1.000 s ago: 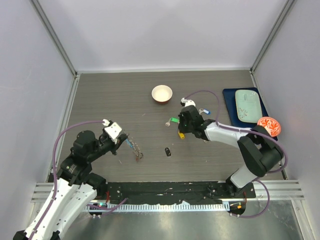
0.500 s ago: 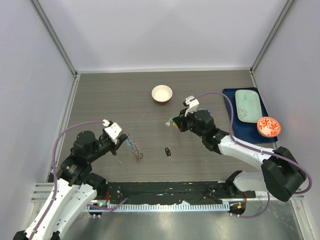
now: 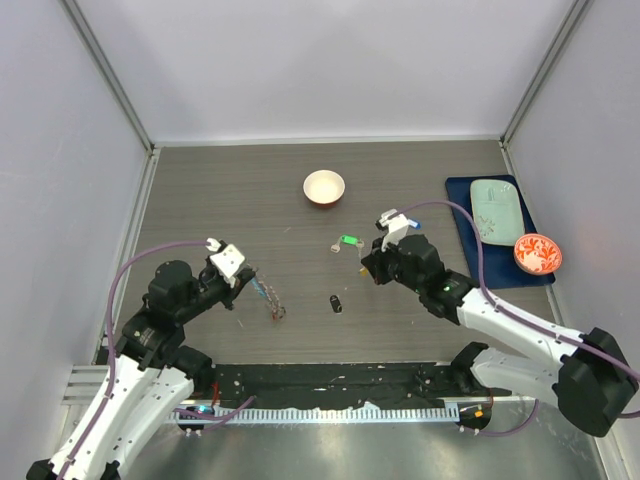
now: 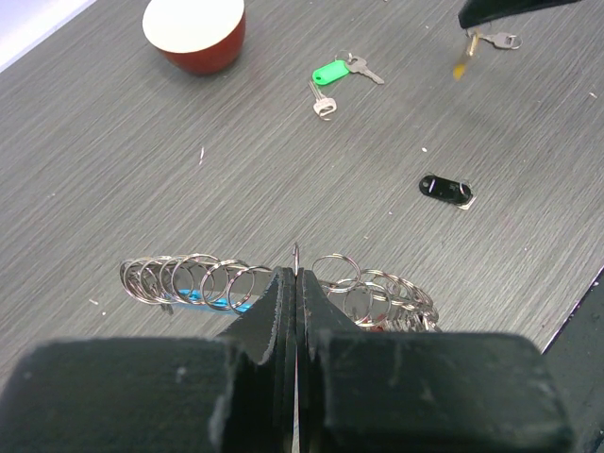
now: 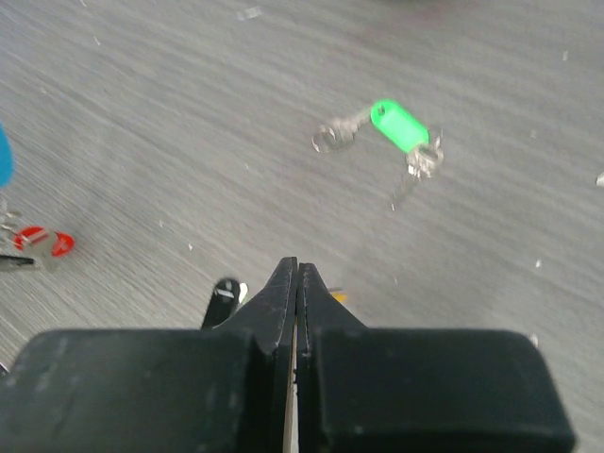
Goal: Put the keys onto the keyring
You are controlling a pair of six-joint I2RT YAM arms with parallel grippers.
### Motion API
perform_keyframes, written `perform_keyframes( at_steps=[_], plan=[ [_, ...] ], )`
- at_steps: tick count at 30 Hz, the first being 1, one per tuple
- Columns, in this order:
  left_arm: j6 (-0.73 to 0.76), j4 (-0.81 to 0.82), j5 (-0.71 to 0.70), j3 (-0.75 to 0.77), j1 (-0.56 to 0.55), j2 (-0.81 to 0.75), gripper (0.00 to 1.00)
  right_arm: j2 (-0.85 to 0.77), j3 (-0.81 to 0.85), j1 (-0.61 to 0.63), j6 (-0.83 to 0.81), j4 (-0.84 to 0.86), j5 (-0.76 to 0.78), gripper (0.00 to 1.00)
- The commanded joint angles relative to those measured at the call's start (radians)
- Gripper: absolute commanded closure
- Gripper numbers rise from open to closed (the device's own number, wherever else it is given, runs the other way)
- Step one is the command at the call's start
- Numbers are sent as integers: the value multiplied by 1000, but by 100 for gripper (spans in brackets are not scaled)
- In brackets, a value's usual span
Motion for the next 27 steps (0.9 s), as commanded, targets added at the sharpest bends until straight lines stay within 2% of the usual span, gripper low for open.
perform_keyframes(
  at_steps=[1,7,16,24,27],
  plan=[
    [-7,62,3,10,-1,-3,100,61,102,1,28,-232,1,99],
    [-8,59,0,8,-1,-9,100,284,176,-1,4,-191,4,99],
    [-8,61,2,8,-1,-17,100,553,220,2,-55,79,-84,99],
    [-8,65,5,5,-1,-17,100,638,188,13,-127,331,-143,99],
    [-7,64,3,5,-1,-12,100,642,178,13,-121,336,-133,94]
  ],
)
